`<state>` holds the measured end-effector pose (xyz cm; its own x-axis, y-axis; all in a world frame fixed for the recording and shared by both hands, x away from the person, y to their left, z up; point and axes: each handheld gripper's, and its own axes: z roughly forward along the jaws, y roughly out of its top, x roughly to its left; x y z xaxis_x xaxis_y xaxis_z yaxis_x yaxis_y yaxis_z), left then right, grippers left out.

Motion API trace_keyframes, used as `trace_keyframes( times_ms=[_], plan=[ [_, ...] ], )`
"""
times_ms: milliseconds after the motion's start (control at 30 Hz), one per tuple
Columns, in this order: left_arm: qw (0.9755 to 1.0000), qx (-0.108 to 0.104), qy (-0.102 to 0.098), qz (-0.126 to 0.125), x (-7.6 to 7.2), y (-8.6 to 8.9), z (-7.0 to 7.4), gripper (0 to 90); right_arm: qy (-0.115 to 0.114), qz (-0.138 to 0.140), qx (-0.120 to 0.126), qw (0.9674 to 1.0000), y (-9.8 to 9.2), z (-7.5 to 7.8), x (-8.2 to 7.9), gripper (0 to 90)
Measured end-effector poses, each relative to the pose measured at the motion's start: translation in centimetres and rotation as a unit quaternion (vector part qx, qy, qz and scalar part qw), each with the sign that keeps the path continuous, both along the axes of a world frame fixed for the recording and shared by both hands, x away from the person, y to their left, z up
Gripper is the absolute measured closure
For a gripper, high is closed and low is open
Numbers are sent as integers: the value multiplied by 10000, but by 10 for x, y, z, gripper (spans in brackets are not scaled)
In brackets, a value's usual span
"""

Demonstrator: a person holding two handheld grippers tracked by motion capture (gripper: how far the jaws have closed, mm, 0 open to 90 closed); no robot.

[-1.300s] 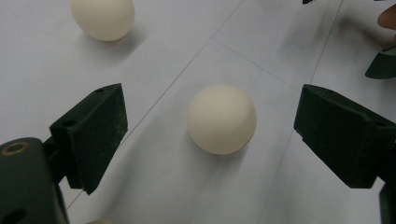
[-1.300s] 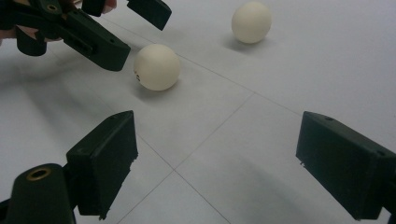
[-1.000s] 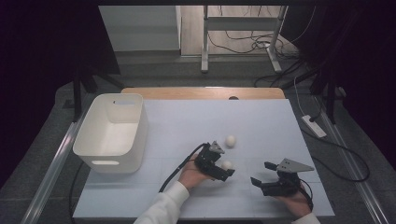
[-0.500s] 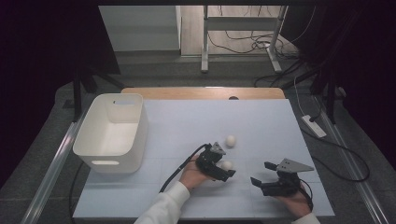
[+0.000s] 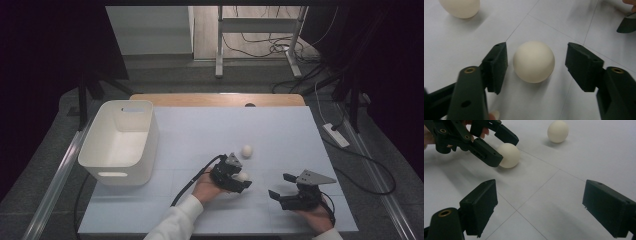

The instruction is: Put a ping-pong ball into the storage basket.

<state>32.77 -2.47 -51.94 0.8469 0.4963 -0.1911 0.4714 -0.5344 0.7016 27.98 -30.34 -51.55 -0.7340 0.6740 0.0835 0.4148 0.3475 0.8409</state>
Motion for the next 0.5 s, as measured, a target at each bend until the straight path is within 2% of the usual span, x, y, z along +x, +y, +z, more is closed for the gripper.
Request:
trace_keyframes(
  times_ms=[167, 500],
  plan=[
    [10000, 26, -66, 38, -1, 0, 1, 499, -4, 6, 4, 10000, 0, 0, 0, 125],
    [9998, -53, -175, 129, -3, 4, 9, 506, -15, 2, 3, 10000, 0, 0, 0, 125]
  ],
)
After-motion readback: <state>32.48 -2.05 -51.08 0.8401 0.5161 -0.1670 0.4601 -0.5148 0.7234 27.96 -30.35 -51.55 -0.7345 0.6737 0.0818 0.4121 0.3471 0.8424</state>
